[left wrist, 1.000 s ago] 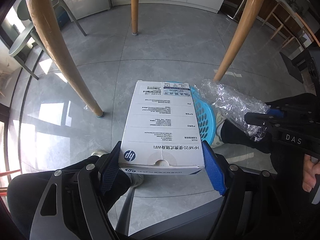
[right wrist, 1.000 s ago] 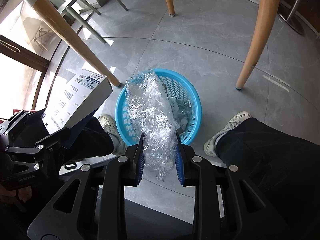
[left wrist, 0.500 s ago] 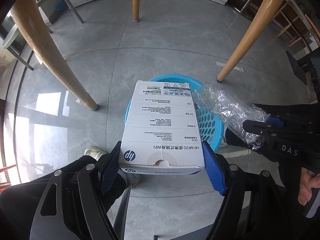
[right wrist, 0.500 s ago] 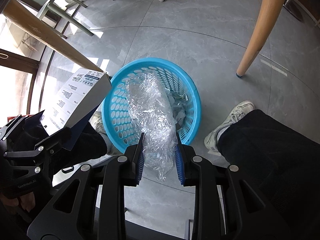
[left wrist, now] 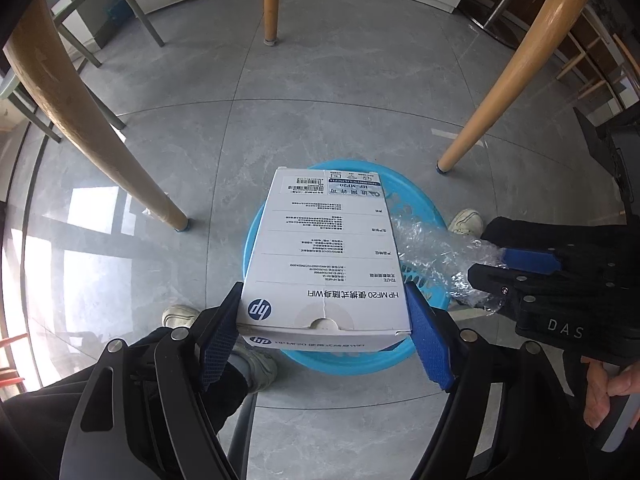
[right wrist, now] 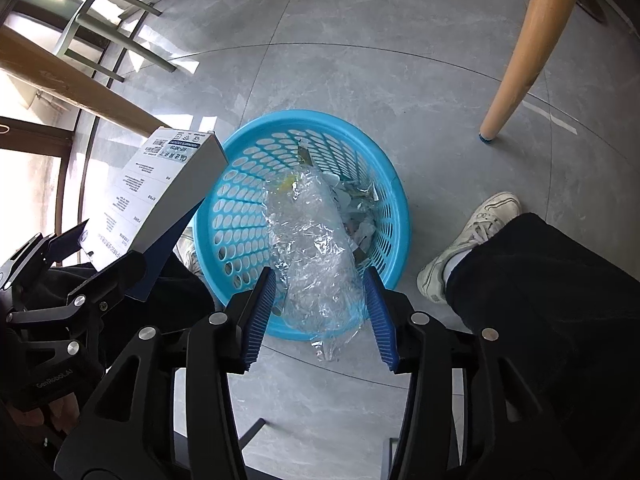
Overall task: Collect trash
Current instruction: 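Open both tools to drop the HP box and clear bag into the basket, then raise both tools back up toward the blue packet and white container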
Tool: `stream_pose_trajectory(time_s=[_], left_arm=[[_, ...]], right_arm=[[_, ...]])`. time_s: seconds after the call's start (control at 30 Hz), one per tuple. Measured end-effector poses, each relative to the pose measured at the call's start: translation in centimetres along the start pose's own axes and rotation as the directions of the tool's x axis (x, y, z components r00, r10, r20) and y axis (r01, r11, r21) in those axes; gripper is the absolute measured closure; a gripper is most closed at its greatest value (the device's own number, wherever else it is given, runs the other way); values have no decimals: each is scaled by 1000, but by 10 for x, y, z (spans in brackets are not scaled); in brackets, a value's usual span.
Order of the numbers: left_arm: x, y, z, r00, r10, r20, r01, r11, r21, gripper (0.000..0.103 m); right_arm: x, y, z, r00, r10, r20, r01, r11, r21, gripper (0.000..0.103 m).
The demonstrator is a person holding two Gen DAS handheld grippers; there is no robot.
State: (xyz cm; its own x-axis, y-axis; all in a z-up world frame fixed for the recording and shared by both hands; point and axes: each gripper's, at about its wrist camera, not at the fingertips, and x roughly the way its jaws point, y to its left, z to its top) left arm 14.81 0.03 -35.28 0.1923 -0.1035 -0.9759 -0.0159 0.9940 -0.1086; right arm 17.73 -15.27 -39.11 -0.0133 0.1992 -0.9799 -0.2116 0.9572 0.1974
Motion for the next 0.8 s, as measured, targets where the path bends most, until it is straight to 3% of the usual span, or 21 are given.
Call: stream_pose_trajectory(time_s=[0.17, 0.6, 0.7, 0.8], left_arm=[[7, 7, 0, 1000, -10, -26, 9, 999, -37, 27], [-4, 6, -10, 999, 11, -35, -12, 1000, -13, 27], [-11, 8, -15, 998, -32, -58, 30, 999, -43, 27], [-23, 7, -23, 996, -65, -55, 61, 996, -67, 27]], right_arm=[[-1, 0, -1, 1000, -5, -2, 5, 1000, -7, 55], [-18, -5, -9, 1000, -11, 26, 11, 1000, 7, 48], [-30, -5, -15, 999, -29, 35, 29, 1000, 3, 47], [-45, -3, -21, 997, -41, 63, 42, 999, -14, 39]])
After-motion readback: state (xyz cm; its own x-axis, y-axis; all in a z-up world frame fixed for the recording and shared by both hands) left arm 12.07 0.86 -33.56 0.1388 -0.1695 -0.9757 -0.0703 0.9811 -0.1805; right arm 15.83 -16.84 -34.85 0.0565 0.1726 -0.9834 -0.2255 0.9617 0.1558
